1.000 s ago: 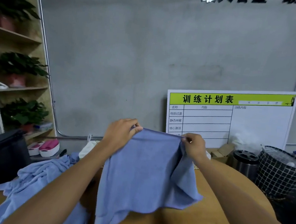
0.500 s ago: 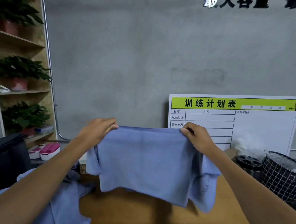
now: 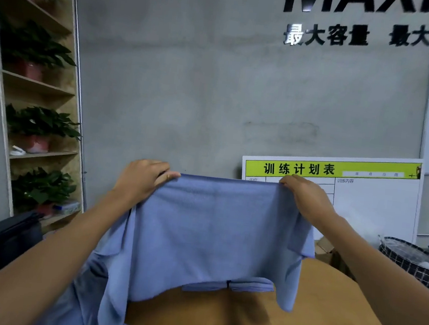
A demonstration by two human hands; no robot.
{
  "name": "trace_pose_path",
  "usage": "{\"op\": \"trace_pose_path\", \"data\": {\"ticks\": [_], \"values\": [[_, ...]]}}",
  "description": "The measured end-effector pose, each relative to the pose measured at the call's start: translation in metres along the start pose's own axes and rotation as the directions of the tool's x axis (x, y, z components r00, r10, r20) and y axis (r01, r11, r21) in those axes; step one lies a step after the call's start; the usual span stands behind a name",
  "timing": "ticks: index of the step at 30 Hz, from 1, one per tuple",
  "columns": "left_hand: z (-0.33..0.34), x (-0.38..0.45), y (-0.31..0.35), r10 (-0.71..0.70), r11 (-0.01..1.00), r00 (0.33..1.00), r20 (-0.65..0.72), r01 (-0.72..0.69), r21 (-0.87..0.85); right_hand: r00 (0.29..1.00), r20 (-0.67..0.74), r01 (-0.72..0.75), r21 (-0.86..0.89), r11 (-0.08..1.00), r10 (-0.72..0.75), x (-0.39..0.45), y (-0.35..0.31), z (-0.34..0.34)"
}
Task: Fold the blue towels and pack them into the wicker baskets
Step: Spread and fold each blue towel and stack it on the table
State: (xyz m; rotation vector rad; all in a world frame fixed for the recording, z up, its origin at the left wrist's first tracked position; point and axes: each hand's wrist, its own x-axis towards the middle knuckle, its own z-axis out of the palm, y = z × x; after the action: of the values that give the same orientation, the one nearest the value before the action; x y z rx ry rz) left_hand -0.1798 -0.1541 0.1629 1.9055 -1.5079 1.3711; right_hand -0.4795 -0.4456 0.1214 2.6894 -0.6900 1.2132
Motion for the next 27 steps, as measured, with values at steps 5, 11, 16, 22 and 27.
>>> {"op": "trace_pose_path", "data": {"ticks": [5, 11, 16, 22, 27], "values": [[-0.029, 0.015, -0.004, 0.032, 0.999, 0.999, -0.027, -0.032, 0.009, 0.996, -0.039, 0.072, -0.123, 0.990, -0.077, 0.003, -0.001, -0.048], [-0.052, 0.027, -0.008, 0.057, 0.998, 0.995, 0.086, -0.055, -0.021, 0.997, 0.004, 0.077, -0.104, 0.992, -0.077, 0.008, -0.010, -0.079], [-0.070, 0.004, -0.008, 0.079, 0.995, 0.990, 0.112, -0.072, -0.066, 0.989, 0.128, 0.060, 0.065, 0.996, -0.068, -0.007, -0.010, -0.090], [-0.076, -0.026, -0.002, 0.106, 0.961, 0.979, 0.171, -0.057, -0.270, 0.971, 0.214, 0.076, 0.158, 0.984, -0.110, -0.019, -0.014, -0.107], [-0.025, -0.035, -0.002, 0.056, 0.934, 0.939, 0.339, 0.071, -0.351, 0.946, 0.307, 0.063, 0.149, 0.987, -0.107, -0.005, 0.002, -0.068]]}}
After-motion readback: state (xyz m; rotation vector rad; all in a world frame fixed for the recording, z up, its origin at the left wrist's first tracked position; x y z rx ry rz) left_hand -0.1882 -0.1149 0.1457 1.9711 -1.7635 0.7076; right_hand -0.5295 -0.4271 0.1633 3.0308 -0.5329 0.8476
